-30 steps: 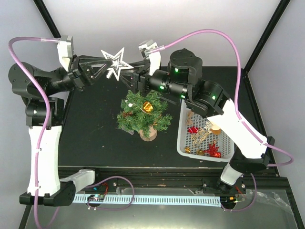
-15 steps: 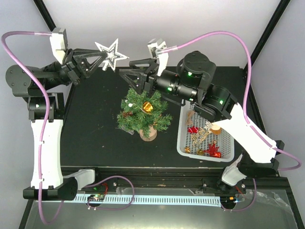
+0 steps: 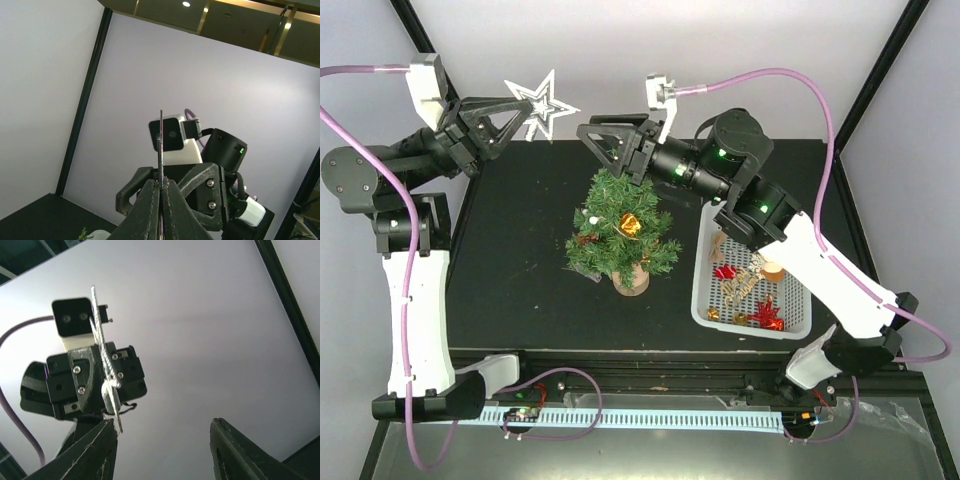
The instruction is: Decorate the small christmas tree
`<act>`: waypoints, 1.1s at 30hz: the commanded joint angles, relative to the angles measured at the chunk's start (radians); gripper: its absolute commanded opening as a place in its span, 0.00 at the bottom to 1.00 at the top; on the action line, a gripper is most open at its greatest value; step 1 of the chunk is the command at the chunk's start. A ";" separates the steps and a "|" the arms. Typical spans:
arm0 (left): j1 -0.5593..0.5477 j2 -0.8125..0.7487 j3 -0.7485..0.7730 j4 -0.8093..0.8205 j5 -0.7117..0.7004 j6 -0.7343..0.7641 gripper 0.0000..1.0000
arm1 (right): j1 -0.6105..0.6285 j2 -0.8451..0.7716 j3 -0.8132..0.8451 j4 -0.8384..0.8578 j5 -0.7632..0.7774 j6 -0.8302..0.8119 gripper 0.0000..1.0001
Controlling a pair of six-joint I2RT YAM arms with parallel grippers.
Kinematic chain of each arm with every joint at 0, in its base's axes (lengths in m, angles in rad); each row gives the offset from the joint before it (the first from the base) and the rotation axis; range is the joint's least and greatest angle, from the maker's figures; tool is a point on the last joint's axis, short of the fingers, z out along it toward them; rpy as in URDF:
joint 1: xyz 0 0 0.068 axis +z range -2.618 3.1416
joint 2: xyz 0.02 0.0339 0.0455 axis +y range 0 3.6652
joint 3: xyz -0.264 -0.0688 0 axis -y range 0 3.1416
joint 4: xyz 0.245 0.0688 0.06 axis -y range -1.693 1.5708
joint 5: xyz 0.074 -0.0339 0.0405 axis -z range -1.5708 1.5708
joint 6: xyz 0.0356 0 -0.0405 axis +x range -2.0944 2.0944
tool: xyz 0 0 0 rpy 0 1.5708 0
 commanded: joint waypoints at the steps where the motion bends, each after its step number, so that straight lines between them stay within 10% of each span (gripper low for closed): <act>1: 0.008 -0.026 0.032 0.039 -0.012 -0.039 0.02 | -0.009 0.016 0.020 0.158 -0.074 0.113 0.52; 33: 0.008 -0.033 -0.015 0.031 -0.009 -0.037 0.02 | -0.044 0.114 0.060 0.318 -0.210 0.256 0.43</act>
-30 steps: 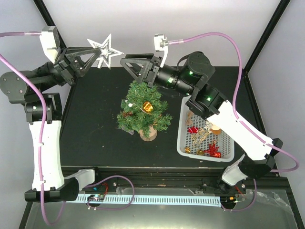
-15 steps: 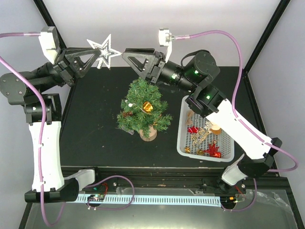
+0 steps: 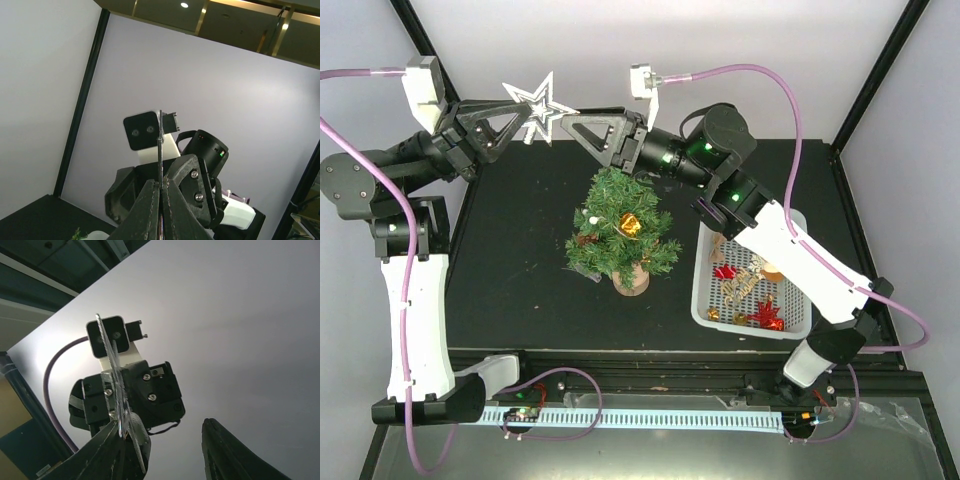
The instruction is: Decorate the small christmas tree
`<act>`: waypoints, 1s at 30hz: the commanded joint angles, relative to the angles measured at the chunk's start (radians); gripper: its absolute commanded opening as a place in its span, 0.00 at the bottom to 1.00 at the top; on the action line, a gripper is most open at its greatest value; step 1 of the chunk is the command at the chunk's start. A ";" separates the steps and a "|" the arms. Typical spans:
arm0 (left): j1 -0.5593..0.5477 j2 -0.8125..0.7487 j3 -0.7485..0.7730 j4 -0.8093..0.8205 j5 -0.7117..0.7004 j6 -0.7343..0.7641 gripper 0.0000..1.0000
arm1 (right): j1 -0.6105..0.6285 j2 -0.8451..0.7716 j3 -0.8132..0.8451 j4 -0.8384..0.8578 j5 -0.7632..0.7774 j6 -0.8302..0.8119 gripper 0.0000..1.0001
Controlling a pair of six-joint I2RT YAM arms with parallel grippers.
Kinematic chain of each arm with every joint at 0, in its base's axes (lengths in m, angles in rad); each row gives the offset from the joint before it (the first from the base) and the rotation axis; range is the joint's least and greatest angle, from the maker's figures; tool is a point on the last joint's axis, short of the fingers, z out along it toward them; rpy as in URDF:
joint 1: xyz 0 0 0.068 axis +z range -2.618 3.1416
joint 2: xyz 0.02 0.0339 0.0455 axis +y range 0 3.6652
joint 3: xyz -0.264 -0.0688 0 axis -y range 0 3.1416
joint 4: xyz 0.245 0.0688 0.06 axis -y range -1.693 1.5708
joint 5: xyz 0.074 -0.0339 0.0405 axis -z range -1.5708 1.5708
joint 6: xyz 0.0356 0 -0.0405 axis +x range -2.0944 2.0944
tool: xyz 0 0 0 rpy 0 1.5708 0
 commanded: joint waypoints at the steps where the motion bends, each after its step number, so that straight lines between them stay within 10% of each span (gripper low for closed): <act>1: 0.006 -0.015 -0.020 0.019 -0.009 -0.017 0.02 | -0.007 0.005 0.042 0.047 -0.024 0.021 0.43; 9: 0.005 -0.013 -0.040 0.020 -0.005 -0.017 0.02 | -0.008 0.011 0.047 0.059 -0.032 0.036 0.42; 30: -0.012 -0.005 -0.047 0.007 0.010 -0.011 0.02 | -0.009 0.039 0.077 0.053 -0.063 0.058 0.01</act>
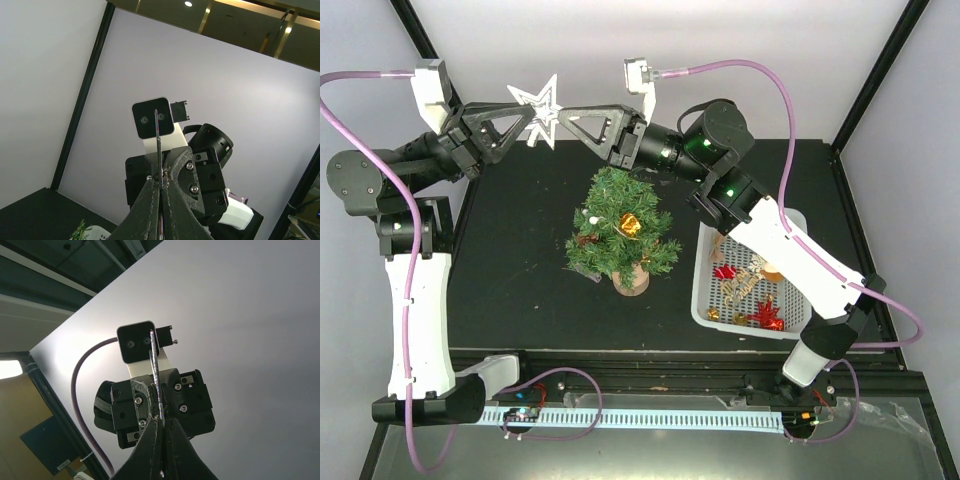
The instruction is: Decorate the small christmas tree
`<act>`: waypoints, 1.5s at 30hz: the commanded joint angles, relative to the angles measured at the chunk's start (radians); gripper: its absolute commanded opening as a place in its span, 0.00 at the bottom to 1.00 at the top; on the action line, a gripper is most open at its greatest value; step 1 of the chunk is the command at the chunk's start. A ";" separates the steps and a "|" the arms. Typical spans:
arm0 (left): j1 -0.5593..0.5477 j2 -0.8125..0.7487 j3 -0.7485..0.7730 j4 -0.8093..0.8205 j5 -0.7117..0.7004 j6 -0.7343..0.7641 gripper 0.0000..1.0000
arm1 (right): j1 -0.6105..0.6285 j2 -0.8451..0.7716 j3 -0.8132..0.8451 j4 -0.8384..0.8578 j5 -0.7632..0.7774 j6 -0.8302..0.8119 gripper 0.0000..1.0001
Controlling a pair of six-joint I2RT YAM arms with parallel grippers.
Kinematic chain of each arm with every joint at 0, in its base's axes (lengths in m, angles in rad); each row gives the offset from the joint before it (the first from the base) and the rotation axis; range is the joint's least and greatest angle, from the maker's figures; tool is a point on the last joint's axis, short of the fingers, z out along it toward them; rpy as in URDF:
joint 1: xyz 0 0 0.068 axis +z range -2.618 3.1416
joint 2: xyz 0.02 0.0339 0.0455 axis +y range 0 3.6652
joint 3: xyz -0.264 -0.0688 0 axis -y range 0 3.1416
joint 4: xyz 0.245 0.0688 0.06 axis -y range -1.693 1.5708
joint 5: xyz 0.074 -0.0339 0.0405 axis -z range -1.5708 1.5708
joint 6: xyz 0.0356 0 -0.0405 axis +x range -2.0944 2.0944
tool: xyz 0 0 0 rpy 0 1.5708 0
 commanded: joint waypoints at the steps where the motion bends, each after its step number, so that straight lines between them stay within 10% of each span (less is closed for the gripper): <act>1: -0.009 -0.002 -0.005 0.005 0.011 -0.003 0.01 | -0.003 -0.006 0.024 0.002 0.005 -0.012 0.01; 5: -0.008 -0.004 0.000 -0.053 0.009 0.034 0.08 | -0.006 -0.021 0.022 -0.018 0.020 -0.036 0.01; 9: -0.008 -0.007 -0.008 -0.114 -0.005 0.068 0.49 | -0.014 -0.039 0.022 -0.050 0.043 -0.062 0.01; 19: -0.005 -0.005 -0.008 -0.219 -0.018 0.176 0.98 | -0.061 -0.161 -0.043 -0.177 0.174 -0.153 0.01; 27: 0.016 0.017 0.042 -0.455 0.047 0.477 0.99 | -0.092 -0.051 0.353 -0.830 0.362 -0.418 0.01; 45: 0.008 0.056 0.230 -1.297 -0.129 1.399 0.99 | -0.092 -0.133 0.141 -0.808 0.438 -0.528 0.01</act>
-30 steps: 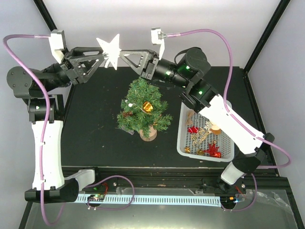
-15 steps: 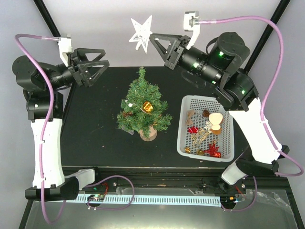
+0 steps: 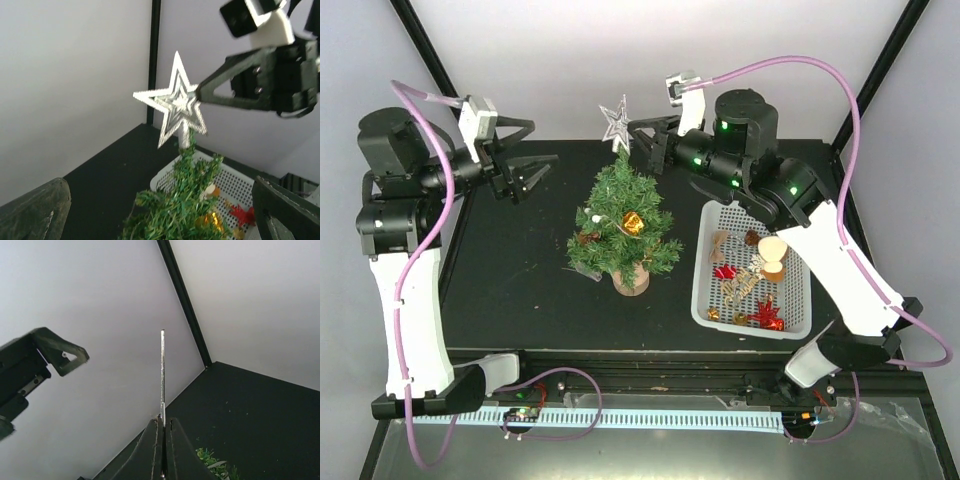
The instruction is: Decorate the small christmas tree
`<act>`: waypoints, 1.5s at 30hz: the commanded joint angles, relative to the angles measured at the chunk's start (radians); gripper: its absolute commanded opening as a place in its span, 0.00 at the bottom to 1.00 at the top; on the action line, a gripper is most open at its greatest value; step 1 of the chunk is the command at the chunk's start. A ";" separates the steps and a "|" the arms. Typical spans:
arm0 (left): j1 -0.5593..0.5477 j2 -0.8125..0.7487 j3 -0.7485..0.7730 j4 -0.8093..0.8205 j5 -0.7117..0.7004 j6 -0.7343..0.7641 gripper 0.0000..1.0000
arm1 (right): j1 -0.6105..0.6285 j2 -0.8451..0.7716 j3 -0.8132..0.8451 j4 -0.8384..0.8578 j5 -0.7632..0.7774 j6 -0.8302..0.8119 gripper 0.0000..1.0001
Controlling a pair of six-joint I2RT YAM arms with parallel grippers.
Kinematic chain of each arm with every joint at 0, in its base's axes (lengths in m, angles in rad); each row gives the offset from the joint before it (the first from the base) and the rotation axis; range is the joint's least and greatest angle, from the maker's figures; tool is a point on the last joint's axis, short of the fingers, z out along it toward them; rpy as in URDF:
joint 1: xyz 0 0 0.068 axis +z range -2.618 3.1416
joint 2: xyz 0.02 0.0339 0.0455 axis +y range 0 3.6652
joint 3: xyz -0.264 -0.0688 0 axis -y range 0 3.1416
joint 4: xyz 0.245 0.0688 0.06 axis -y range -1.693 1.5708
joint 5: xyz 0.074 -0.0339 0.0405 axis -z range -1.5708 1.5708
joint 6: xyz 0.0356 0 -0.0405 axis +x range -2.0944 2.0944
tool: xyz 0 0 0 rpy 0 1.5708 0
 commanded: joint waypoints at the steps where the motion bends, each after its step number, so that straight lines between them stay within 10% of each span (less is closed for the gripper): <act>1: -0.002 -0.001 0.020 -0.226 -0.059 0.226 0.99 | -0.003 -0.032 0.017 0.044 0.018 -0.032 0.01; 26: -0.001 0.007 -0.064 -0.341 -0.063 0.352 0.99 | 0.005 0.083 0.314 -0.142 0.060 -0.165 0.01; 45: -0.001 -0.005 -0.096 -0.329 -0.049 0.335 0.99 | 0.009 -0.023 0.103 -0.037 0.022 -0.113 0.01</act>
